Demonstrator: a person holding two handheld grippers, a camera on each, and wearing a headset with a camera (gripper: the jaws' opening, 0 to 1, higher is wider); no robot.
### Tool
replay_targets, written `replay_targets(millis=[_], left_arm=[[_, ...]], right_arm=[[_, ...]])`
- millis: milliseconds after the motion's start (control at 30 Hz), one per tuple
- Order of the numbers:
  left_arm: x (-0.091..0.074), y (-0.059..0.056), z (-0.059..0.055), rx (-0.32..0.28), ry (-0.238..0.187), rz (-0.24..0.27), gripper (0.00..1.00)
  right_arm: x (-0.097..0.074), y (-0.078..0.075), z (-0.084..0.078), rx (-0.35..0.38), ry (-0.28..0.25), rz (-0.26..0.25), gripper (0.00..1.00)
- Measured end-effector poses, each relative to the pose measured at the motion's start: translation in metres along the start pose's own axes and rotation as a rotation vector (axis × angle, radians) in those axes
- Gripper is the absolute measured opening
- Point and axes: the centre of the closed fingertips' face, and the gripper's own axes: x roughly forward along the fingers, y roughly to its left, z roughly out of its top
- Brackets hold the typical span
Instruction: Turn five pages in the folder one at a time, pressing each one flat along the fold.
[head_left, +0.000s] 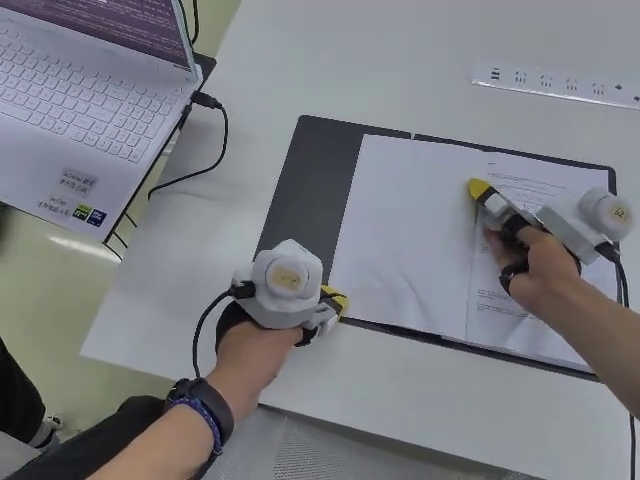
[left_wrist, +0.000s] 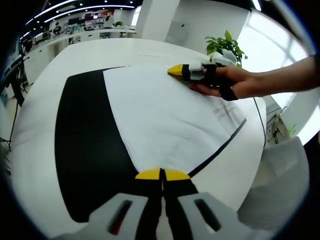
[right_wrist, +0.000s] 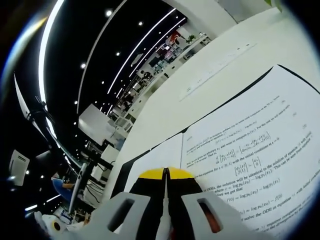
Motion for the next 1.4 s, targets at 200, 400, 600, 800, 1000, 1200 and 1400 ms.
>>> replay_targets(millis=[200, 400, 600, 800, 1000, 1200, 1400], left_arm=[[0.000, 0.000, 0.000, 0.012, 0.004, 0.012, 0.00], [0.001, 0.001, 0.000, 0.012, 0.006, 0.010, 0.00], [0.001, 0.000, 0.000, 0.017, 0.012, 0.011, 0.00], [0.001, 0.001, 0.001, 0.012, 0.007, 0.010, 0.00], [0.001, 0.000, 0.001, 0.012, 0.009, 0.009, 0.00], [0.001, 0.000, 0.001, 0.014, 0.009, -0.001, 0.00], [0.001, 0.000, 0.001, 0.019, 0.002, 0.010, 0.00]], right_arm=[[0.004, 0.000, 0.007, 0.037, -0.036, -0.005, 0.00], [0.012, -0.001, 0.015, 0.060, -0.067, -0.012, 0.00], [0.019, -0.004, 0.023, 0.091, -0.090, -0.018, 0.00], [0.025, -0.010, 0.028, 0.114, -0.103, -0.030, 0.00], [0.026, -0.020, 0.025, 0.096, -0.090, -0.020, 0.00], [0.004, -0.007, 0.008, 0.067, -0.075, 0.014, 0.00], [-0.012, 0.002, -0.007, 0.008, -0.048, 0.024, 0.00]])
